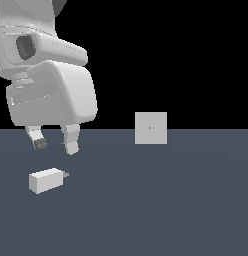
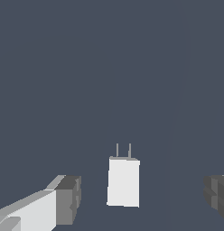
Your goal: Plug the charger into the wall socket.
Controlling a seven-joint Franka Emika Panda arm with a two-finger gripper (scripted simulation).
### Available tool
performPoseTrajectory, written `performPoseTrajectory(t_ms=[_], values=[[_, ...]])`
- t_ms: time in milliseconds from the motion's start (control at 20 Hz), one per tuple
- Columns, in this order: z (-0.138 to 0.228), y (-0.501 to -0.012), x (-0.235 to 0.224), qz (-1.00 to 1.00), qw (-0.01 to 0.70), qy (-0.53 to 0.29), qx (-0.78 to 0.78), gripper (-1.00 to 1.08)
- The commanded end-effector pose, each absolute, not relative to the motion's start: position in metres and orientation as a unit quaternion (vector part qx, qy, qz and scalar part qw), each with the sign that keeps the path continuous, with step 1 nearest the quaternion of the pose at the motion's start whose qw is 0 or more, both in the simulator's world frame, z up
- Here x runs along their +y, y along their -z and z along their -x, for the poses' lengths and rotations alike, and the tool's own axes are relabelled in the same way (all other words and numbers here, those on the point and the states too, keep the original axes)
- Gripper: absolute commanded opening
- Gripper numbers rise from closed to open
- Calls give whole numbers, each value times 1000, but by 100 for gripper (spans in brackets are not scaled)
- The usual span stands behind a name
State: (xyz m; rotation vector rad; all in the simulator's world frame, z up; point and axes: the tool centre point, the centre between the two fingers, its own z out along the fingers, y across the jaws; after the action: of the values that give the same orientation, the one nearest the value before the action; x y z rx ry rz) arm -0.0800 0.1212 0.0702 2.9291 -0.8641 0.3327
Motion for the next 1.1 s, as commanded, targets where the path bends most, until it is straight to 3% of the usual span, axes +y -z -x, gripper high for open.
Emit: performPoseTrajectory(t_ms=[0,1050], values=[[81,-67,125,-949,36,-112,-291,100],[82,-36,132,-944,38,-116,-306,100]])
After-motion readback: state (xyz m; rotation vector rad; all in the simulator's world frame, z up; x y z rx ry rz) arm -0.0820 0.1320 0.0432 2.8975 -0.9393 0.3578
